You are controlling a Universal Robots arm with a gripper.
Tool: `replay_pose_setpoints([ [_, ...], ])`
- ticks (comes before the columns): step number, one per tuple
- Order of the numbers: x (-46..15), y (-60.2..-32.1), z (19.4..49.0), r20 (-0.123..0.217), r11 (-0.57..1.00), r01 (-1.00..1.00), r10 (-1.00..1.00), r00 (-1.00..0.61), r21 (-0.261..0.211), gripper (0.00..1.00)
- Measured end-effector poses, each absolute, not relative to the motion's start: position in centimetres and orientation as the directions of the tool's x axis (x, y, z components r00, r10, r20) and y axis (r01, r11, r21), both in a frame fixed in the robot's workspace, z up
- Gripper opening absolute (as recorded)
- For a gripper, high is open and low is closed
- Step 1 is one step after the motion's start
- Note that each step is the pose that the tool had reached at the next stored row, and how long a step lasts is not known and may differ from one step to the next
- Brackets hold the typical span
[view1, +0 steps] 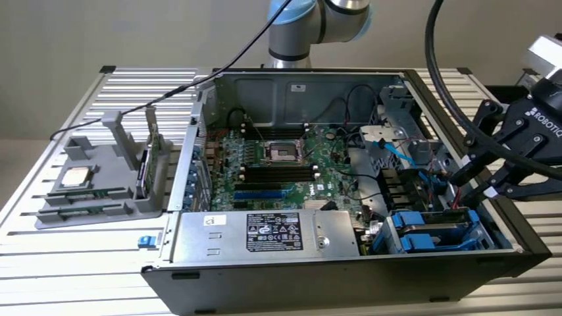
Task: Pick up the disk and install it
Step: 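Insert the disk into the insertion slot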
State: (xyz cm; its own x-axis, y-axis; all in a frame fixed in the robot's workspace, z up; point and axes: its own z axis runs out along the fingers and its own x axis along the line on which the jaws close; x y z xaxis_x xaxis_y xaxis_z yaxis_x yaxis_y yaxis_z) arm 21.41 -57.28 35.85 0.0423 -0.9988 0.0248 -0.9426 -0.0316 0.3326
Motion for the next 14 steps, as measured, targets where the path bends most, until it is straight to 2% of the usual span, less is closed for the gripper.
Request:
replay_pose_setpoints([
  [7, 20.88, -57.28, 35.85, 0.023, -0.036, -0.967, -0.999, 0.044, 0.253, 0.37],
  [14, 20.70, -57.28, 35.85, 0.023, -0.038, -0.968, -0.999, 0.045, 0.248, 0.37],
])
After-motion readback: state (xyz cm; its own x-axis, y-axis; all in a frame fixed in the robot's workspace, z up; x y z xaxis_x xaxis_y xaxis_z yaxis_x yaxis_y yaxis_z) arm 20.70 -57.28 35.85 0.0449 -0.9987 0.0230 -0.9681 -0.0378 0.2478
